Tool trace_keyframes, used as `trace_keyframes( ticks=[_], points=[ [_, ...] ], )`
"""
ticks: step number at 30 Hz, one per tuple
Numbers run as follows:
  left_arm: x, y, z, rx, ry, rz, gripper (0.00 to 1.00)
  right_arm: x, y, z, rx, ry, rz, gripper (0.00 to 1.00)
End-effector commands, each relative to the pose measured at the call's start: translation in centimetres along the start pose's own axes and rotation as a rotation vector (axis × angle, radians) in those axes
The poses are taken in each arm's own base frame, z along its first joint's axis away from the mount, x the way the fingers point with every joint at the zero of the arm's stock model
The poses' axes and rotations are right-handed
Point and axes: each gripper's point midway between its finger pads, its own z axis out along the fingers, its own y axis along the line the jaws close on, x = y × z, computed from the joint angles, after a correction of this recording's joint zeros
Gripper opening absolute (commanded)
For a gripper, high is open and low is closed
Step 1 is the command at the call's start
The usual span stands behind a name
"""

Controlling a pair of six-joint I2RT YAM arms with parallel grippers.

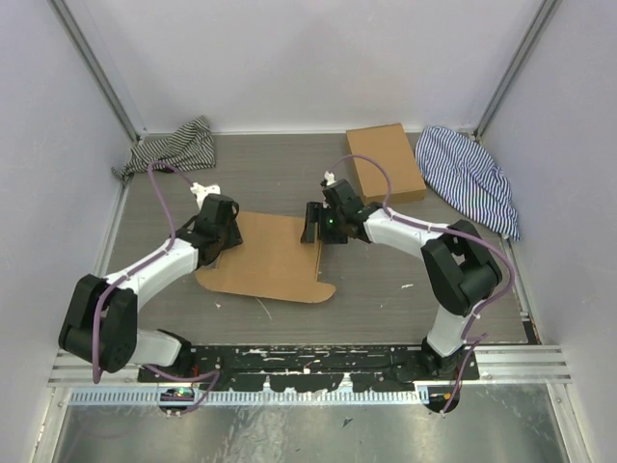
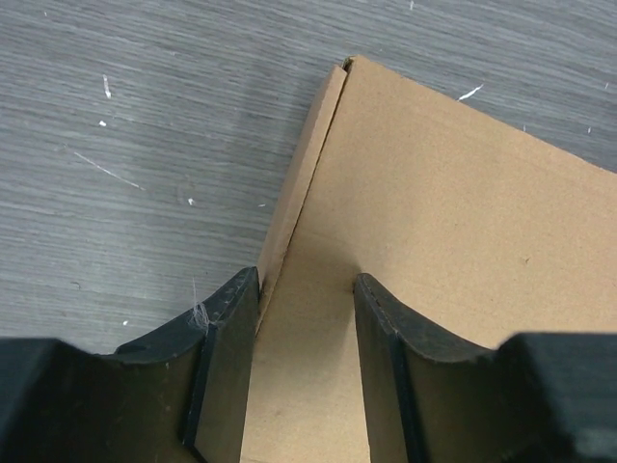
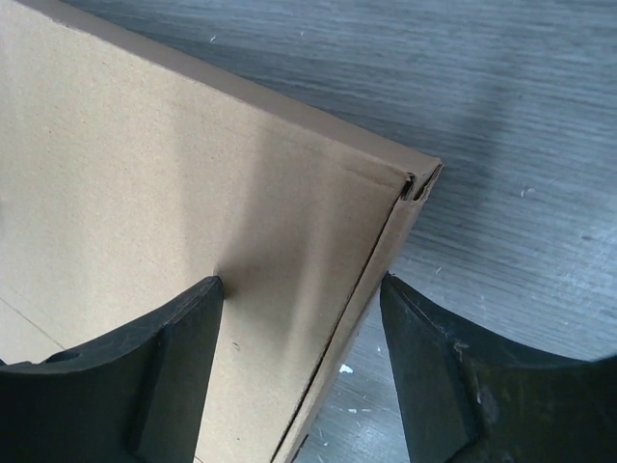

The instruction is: Fold the paper box

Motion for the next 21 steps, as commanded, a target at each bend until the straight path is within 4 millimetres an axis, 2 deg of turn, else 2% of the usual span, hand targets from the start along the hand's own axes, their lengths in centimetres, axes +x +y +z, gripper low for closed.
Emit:
trace_keyframes(
  ticks=[1,10,12,16,18,21],
  points=[
    [2.2,-0.7,0.7,0.028,0.094,0.011,0.49,-2.8,2.3,0.4,-0.054,-0.047,-0.035,0.70],
    [-0.7,-3.3,1.2,0.079,0.067,0.000,0.49,-9.1,1.6,2.1,0.000,-0.147,-0.089,0.69],
    [-1.9,-4.0,1.4,0.076,0.056,0.011,0.50,-10.2,1.3,2.1,0.010,-0.167,-0.090,0.69],
    [-4.0,-4.2,1.2,0.044,0.029,0.041,0.56,-12.2,1.1,1.3,0.037,-0.204,-0.096,0.73],
    [-5.2,-3.9,0.5,0.020,0.004,0.051,0.58,-12.7,1.0,0.5,0.063,-0.213,-0.107,0.83],
    [-6.9,-2.9,-1.0,-0.018,-0.055,0.048,0.62,-13.5,0.3,-1.0,0.124,-0.244,-0.109,0.88]
  ],
)
